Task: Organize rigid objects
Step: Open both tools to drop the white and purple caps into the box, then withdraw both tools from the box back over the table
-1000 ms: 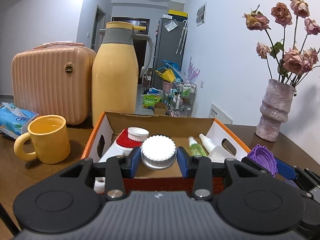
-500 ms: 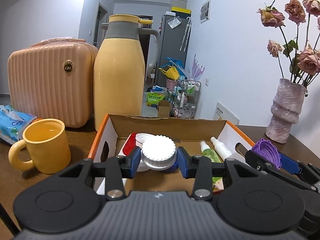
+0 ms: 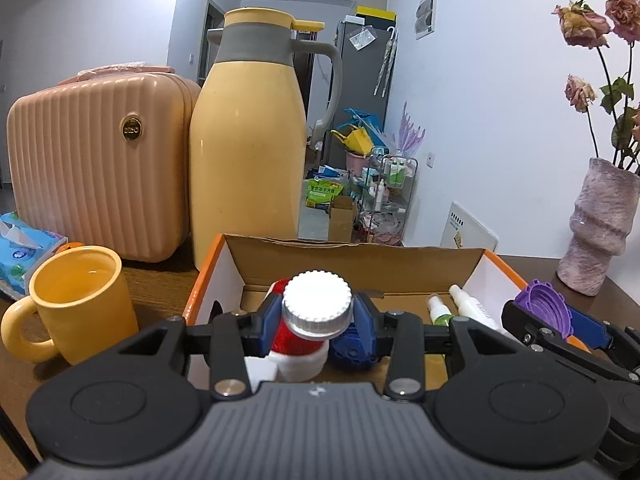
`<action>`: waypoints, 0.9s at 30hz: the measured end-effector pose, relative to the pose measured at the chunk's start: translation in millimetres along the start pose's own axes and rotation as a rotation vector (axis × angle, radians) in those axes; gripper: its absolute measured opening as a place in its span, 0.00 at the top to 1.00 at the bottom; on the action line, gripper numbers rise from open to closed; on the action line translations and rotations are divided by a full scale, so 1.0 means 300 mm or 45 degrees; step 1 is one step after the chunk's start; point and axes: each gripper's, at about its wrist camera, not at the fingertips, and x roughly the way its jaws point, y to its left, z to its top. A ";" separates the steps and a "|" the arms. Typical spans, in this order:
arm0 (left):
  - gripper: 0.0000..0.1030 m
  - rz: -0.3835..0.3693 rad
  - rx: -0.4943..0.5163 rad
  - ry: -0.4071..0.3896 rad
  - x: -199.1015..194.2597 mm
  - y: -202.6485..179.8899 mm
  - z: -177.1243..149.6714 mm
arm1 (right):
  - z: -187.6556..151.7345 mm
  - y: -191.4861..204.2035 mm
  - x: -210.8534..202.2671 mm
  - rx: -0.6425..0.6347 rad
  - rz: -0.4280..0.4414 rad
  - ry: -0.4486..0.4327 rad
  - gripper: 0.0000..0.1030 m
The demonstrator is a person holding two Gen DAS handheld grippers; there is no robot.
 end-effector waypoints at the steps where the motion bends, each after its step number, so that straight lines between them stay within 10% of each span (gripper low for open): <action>1: 0.61 0.003 0.002 0.000 0.005 0.001 0.001 | 0.001 0.001 0.007 -0.006 -0.001 0.004 0.48; 5: 0.58 0.017 0.009 -0.011 0.010 0.005 0.003 | -0.006 -0.007 0.030 -0.019 0.003 0.037 0.46; 12: 0.00 0.110 0.017 -0.087 -0.025 0.004 0.005 | -0.007 -0.032 0.007 0.010 -0.025 0.005 0.07; 27: 0.00 0.161 -0.008 -0.144 -0.077 0.014 0.010 | 0.000 -0.026 -0.086 -0.019 -0.082 -0.133 0.00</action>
